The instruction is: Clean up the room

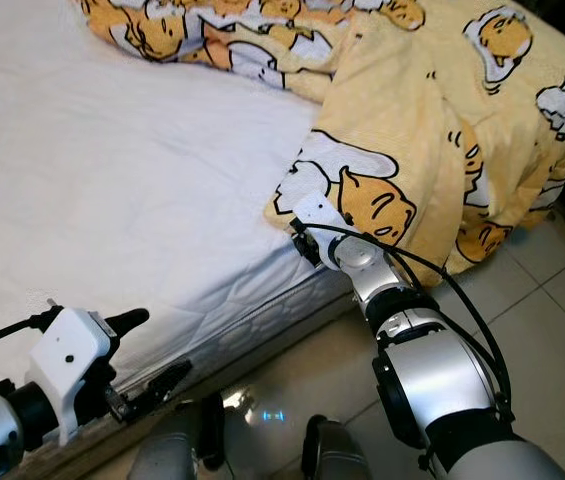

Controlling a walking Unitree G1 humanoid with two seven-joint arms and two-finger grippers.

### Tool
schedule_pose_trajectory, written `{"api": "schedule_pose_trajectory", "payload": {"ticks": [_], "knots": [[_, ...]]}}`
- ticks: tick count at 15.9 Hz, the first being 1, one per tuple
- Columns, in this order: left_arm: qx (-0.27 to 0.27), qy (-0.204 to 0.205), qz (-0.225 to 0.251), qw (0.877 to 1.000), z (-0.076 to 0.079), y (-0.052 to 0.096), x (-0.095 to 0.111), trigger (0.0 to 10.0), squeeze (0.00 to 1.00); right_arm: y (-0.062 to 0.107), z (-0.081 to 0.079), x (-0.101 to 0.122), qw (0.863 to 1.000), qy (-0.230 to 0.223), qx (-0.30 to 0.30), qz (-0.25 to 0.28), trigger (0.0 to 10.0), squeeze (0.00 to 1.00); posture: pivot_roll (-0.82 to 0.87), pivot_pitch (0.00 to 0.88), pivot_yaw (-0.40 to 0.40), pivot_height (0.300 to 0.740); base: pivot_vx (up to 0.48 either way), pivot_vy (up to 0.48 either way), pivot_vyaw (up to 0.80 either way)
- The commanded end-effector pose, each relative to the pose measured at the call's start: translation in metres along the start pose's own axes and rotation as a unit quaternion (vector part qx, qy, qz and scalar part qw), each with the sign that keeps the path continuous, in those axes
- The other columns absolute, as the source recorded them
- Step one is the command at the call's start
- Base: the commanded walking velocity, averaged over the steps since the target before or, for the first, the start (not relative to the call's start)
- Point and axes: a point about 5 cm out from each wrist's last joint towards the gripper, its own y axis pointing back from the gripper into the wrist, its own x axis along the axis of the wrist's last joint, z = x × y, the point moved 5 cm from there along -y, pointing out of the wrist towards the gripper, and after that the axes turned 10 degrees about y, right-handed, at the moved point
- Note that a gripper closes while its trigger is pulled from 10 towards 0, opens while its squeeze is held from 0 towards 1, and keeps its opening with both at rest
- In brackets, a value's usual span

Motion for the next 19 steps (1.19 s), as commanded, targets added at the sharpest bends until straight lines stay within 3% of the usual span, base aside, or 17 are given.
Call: {"api": "schedule_pose_trajectory", "payload": {"ticks": [1,5,10,12,15,16,19], "knots": [[-0.002,-0.001,0.001,1.0,0.003,0.003,0.002,10.0,0.0,0.0,0.002,0.002,1.0,-0.003,-0.001,0.002,0.2,0.0,0.22,0.323,0.029,0.74,0.0,0.0,0.0],[-0.007,-0.002,-0.002,1.0,0.001,-0.003,0.0,10.0,0.0,0.0,0.002,0.003,1.0,-0.001,0.0,0.006,0.0,0.0,0.22,0.322,0.032,0.74,0.0,0.0,0.0],[-0.006,0.004,-0.016,1.0,-0.02,-0.043,-0.009,10.0,0.0,0.001,0.003,0.0,1.0,-0.001,-0.001,0.003,0.0,0.0,0.22,0.315,0.036,0.74,0.0,0.0,0.0],[-0.009,0.004,-0.017,1.0,-0.022,-0.057,-0.01,10.0,0.0,0.001,0.004,0.0,1.0,0.0,0.0,0.003,0.0,0.0,0.22,0.312,0.035,0.74,0.0,0.0,0.0],[-0.012,0.0,-0.013,1.0,-0.02,-0.066,-0.005,10.0,0.0,0.001,0.005,-0.001,1.0,-0.002,0.0,0.003,0.0,0.0,0.22,0.304,0.032,0.74,0.0,0.0,0.0],[-0.013,-0.002,-0.011,1.0,-0.019,-0.069,-0.002,10.0,0.0,0.001,0.004,-0.001,1.0,-0.002,0.001,0.004,0.0,0.0,0.22,0.301,0.031,0.74,0.0,0.0,0.0],[-0.005,0.019,0.022,1.0,0.016,-0.111,0.014,10.0,0.0,0.002,0.001,-0.002,1.0,-0.007,0.009,0.01,0.0,0.0,0.2,0.266,0.025,0.74,0.0,0.0,0.0]]}}
